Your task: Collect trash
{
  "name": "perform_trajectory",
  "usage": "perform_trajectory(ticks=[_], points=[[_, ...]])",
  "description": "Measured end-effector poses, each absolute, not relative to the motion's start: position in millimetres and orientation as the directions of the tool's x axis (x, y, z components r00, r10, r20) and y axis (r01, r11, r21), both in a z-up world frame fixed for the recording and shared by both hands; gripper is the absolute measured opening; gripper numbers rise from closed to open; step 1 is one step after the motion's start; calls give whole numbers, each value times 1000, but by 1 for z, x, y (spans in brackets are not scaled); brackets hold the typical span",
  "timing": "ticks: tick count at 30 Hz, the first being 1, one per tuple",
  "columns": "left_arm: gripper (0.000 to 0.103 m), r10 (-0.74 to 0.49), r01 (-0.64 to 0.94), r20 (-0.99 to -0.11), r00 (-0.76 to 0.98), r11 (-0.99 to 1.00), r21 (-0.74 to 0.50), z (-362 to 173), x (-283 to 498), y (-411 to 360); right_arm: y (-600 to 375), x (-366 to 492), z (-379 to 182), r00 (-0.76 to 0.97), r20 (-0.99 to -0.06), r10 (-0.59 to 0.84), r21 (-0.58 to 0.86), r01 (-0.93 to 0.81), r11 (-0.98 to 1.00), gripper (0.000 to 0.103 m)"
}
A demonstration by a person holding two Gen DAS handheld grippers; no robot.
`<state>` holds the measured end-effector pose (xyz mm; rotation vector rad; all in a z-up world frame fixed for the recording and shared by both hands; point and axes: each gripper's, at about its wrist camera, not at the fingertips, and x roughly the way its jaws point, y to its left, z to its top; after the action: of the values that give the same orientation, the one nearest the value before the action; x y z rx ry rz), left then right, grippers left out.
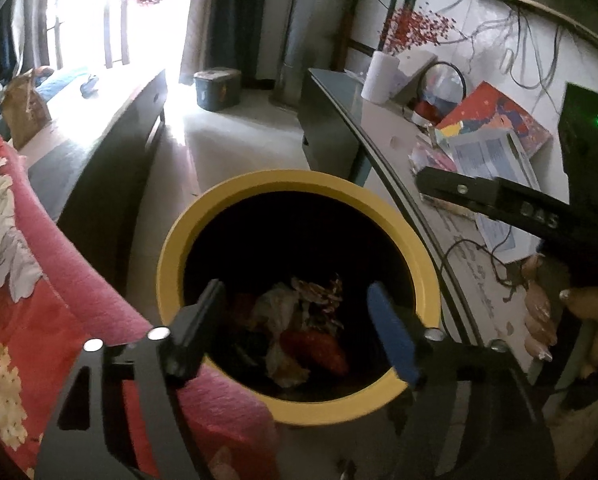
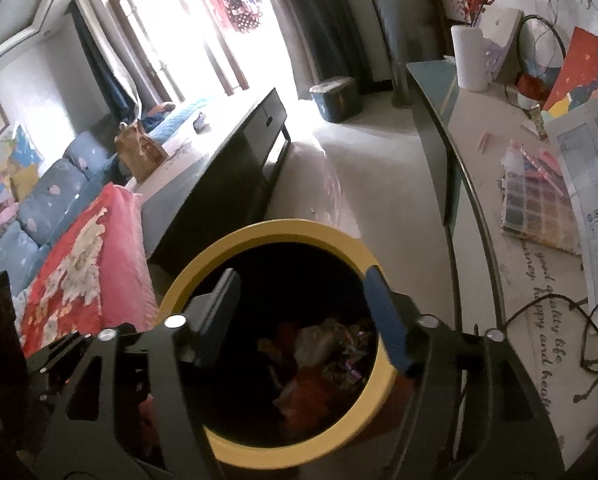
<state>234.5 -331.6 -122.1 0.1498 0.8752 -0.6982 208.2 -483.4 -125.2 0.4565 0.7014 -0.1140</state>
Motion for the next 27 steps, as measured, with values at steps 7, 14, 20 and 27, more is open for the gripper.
perform_trajectory(ticks=[7,14,20,27], points=[[96,-469,544,-719,513,825,-150,-102,231,-300,-471,193,-106,783,-620,47,359,229,905,83],[96,-405,439,-674,618,889,-132,-75,219,-254,-442,174,-85,806,-589,64,339,174,925,92],[96,-331,347,-624,708,932,-101,-54,195,-208,-393,154,-67,844,-532,69,265,89,960,92],[96,-265,272,-552,791,960,-72,-33,158,-162,-334,135,-53,859,-504,89,200,16,980,92]])
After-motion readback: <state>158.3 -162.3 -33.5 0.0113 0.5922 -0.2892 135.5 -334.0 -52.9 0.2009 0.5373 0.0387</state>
